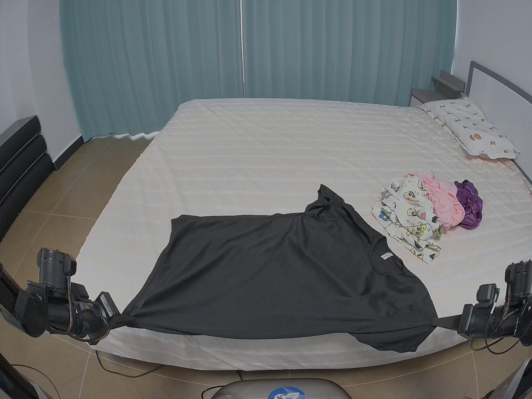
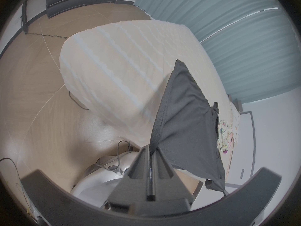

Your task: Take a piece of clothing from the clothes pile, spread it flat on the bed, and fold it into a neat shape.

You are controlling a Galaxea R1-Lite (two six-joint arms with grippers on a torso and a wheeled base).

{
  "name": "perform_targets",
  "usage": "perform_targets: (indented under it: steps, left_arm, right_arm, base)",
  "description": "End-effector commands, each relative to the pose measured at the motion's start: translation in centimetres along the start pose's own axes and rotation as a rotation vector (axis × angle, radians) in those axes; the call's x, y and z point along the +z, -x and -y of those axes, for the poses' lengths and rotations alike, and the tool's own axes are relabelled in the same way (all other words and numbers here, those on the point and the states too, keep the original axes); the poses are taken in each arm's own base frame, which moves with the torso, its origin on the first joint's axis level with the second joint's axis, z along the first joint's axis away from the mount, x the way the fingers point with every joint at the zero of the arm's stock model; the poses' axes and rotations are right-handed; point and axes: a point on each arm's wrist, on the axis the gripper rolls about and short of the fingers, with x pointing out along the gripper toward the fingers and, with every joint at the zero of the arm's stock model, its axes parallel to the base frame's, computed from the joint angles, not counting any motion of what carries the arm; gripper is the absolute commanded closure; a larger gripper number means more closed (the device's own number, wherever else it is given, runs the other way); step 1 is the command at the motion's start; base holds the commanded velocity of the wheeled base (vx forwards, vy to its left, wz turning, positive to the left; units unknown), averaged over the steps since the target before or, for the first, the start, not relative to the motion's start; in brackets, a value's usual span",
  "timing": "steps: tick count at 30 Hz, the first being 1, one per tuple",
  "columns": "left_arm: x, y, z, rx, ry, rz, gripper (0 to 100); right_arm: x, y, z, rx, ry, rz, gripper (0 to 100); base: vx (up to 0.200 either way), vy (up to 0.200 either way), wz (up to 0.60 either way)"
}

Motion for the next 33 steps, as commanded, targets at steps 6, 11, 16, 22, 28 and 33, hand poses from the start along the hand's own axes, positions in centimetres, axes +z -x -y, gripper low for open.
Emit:
perform_targets:
  steps: [6,11,16,22,28,33]
  left_arm:
    - [-0.7,0.5,-0.3,0.028,-0.011,-0.033,100]
    - [0.7,0.3,0.9,-0.004,-0.023,0.004,100]
    - [2.3,0.5,2.4,-0.009,-0.022,0.007,100]
    - [4.1,-0.3,3.6,-0.008,-0.011,0.004,100]
    - [6.3,-3.3,4.2,0.010,0.045,-0.011,100]
    - [7.7,-5.2,4.8,0.011,0.095,-0.013,100]
  right_arm:
    - [-0.1,0.6,-0.5,0.011,0.023,0.016,100]
    - [1.8,0.5,-1.2,0.054,0.058,0.068,100]
    - [3.9,-0.4,-1.4,0.079,0.079,0.085,100]
    - [5.7,-2.5,-0.4,0.073,0.057,0.058,100]
    - [8.1,-5.5,1.2,0.063,0.039,0.039,100]
    - [9.5,-7.3,2.0,0.060,0.038,0.035,100]
  base:
    - [0.000,0.000,0.00]
    - [0.000,0.000,0.00]
    - [0.000,0.000,0.00]
    - [0.000,0.000,0.00]
    - [0.000,0.000,0.00]
    - [0.000,0.000,0.00]
